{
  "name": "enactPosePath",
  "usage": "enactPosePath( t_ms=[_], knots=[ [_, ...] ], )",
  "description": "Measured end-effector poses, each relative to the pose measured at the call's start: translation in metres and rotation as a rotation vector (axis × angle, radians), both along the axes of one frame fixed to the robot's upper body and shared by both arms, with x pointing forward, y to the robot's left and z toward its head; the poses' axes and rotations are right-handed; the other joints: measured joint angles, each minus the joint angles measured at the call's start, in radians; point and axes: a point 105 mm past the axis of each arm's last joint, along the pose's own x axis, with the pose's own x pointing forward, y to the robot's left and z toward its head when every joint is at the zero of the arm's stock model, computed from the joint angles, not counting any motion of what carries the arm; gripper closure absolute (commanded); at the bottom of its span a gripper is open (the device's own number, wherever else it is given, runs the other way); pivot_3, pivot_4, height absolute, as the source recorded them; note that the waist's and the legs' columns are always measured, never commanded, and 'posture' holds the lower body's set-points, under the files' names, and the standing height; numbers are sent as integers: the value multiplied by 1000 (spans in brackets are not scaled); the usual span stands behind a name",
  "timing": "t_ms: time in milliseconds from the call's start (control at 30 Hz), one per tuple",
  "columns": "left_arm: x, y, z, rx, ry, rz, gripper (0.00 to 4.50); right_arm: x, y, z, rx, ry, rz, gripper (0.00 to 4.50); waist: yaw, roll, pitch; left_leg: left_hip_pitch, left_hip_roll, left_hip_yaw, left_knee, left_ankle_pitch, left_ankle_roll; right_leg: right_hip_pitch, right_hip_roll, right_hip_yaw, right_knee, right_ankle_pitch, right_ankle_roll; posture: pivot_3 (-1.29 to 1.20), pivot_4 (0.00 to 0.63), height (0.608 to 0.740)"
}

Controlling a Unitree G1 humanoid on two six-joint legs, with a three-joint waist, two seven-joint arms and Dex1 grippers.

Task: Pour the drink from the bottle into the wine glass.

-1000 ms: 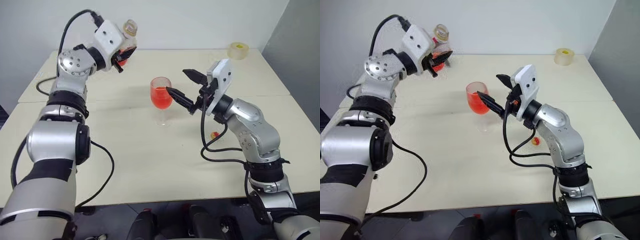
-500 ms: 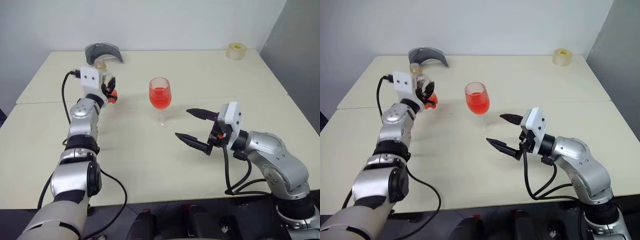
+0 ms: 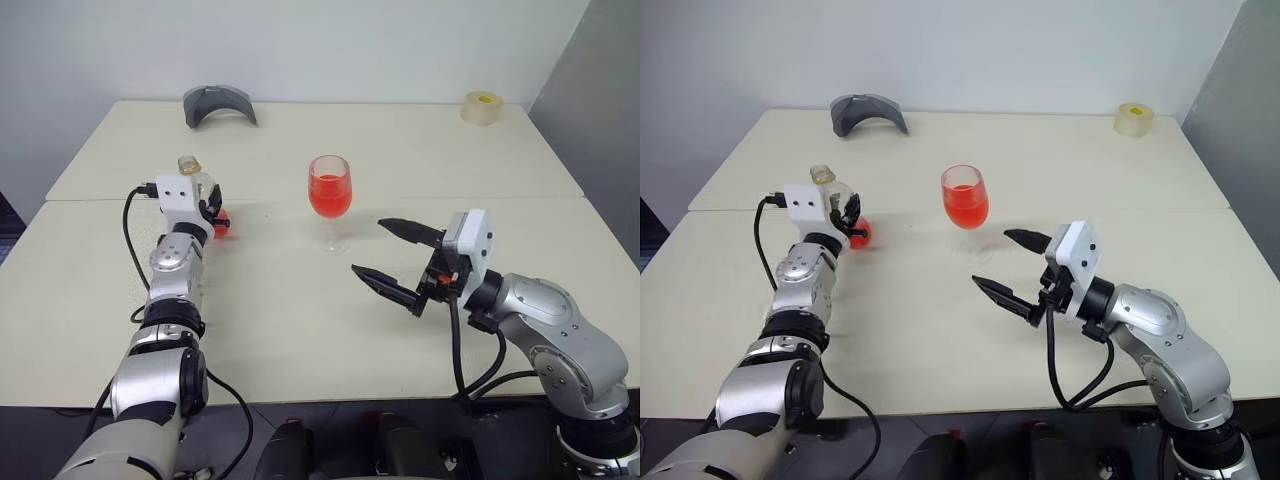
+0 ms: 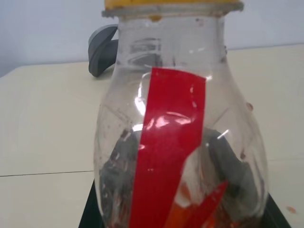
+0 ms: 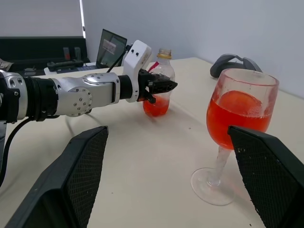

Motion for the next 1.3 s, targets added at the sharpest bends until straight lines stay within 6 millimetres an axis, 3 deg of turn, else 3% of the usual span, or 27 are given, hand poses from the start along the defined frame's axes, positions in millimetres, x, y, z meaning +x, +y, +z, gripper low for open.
enactPosePath(
  t_ms=[33,300,367,667,900,1100,1300],
  knots=[
    [0,0,0,-2,-3,5,3187,0,0,0,-2,0,-1,195,0,0,0,0,0,0,0,0,0,0,0,0,0,0,0,0,150,740],
    [-1,-1,-7,-8,14,11,522,6,-2,0,-8,4,-12,195,0,0,0,0,0,0,0,0,0,0,0,0,0,0,0,0,150,740],
    [-2,0,-10,-9,24,12,68,9,-3,-2,-9,16,-19,195,0,0,0,0,0,0,0,0,0,0,0,0,0,0,0,0,150,740],
    [-11,2,-18,6,50,-24,68,12,-5,-1,-16,15,-26,195,-1,0,0,0,0,0,0,0,0,0,0,0,0,0,0,0,150,740],
    [-61,9,-30,69,125,-116,68,6,-28,-15,-47,83,-108,195,-2,0,0,0,1,-1,-1,0,0,0,0,1,-1,0,0,0,150,740],
    [-95,-14,-39,1,210,-164,68,-3,-49,-23,-34,116,-250,195,13,1,-1,3,1,-2,-1,-2,4,7,0,0,-5,0,0,0,150,740],
    [-104,-68,-46,-73,275,-241,68,9,-95,-47,-58,153,-667,195,27,1,-2,7,1,-3,-1,-2,4,13,1,-1,-8,0,0,0,150,740]
  ],
)
